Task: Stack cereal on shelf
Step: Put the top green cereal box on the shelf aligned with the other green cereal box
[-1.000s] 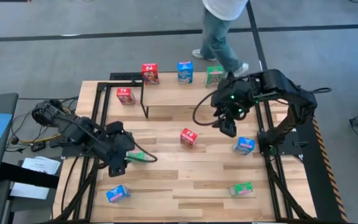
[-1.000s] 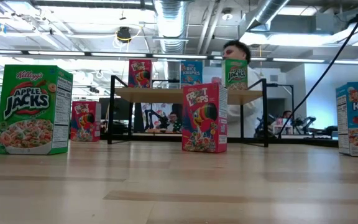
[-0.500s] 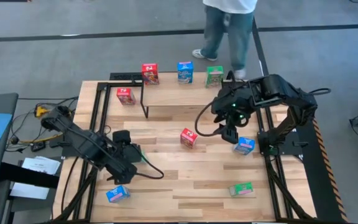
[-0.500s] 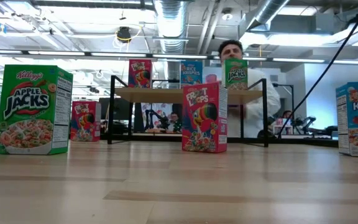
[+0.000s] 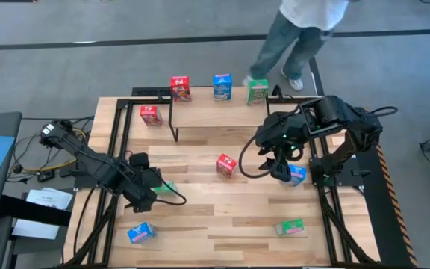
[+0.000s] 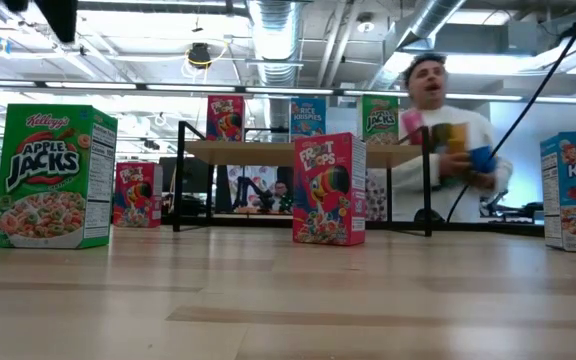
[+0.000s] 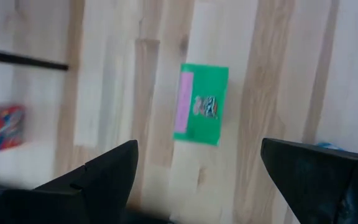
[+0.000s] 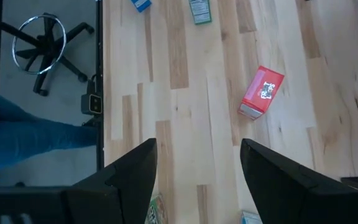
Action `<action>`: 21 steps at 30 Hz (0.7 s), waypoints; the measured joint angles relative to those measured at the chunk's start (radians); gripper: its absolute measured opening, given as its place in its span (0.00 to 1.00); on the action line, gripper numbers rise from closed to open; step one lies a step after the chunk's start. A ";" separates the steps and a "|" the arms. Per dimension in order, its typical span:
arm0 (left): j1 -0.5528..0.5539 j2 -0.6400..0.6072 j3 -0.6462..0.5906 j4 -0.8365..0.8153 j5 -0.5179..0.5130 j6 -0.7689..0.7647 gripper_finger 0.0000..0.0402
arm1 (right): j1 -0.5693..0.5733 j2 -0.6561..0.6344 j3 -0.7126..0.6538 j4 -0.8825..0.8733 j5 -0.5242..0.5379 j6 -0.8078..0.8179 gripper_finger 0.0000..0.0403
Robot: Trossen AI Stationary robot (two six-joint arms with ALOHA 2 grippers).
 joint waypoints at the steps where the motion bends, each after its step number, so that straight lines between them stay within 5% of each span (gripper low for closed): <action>1: 0.001 -0.006 -0.025 0.031 0.001 0.013 0.82 | 0.000 0.000 0.000 0.000 0.000 0.000 0.63; 21: 0.072 0.000 -0.194 0.203 0.054 0.085 0.82 | -0.001 0.000 0.000 0.000 0.034 -0.002 0.63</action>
